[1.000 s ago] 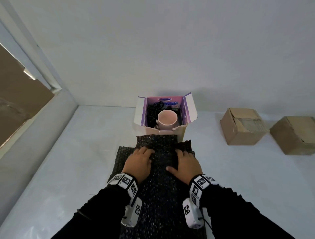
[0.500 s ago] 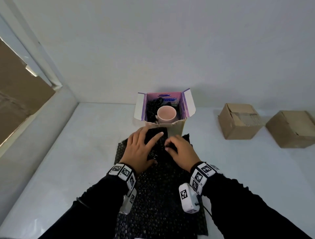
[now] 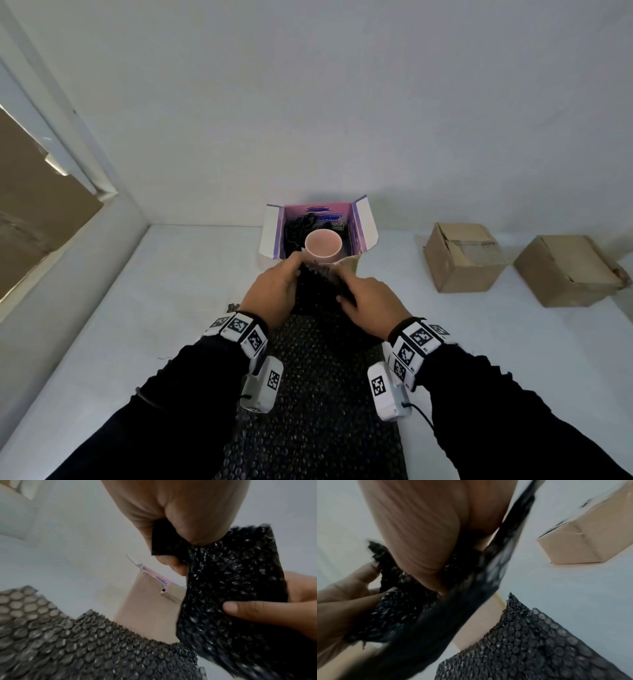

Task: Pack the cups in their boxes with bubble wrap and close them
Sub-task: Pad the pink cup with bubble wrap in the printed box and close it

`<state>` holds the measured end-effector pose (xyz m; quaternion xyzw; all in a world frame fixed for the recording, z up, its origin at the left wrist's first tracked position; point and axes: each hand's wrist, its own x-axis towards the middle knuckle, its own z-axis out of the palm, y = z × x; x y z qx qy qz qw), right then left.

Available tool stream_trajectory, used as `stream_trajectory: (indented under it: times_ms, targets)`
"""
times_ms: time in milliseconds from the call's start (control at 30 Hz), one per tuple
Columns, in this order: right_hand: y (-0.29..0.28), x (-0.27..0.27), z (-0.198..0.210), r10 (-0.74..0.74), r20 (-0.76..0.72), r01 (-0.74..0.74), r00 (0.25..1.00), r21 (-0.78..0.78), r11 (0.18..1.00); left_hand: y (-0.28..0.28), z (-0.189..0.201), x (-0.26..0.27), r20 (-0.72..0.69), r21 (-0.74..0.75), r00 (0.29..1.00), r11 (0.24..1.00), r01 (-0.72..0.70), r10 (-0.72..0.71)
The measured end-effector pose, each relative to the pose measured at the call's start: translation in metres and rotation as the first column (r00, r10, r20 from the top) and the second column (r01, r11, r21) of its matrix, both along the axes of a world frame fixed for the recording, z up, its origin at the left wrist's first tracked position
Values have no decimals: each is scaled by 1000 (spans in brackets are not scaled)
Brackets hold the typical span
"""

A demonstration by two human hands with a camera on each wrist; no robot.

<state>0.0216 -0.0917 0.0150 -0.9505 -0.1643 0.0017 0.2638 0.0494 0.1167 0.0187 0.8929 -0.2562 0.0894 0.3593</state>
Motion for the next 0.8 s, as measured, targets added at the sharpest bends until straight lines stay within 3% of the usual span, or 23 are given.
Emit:
stream_trajectory:
  times_ms: [67,200,300,433,533,567,633,800]
  targets:
    - [-2,4,0,-23,-49,23,999,1,1000,1,2,5,-1,-31,1000,999,23,-23]
    - [-11,15,5,-99,-103,108,990,89,990,4,2,14,-13,-105,997,991,-83,82]
    - [-10,22,19,-133,-214,194,968,296,935,3,9,16,23,-118,998,991,-58,61]
    - [4,41,32,-282,-298,403,912,516,756,-6,14,23,99,-84,995,996,8,0]
    - [10,56,49,-164,-503,516,849,719,466,-8,14,38,171,-28,985,999,34,-28]
    - [11,57,55,-90,-528,513,845,751,416,-8,14,41,196,14,979,998,55,-56]
    - [10,66,61,-57,-487,456,872,763,459,-8,16,53,230,102,966,990,97,-118]
    - [-3,108,46,-325,-313,449,893,546,707,-9,27,90,265,131,957,988,82,-115]
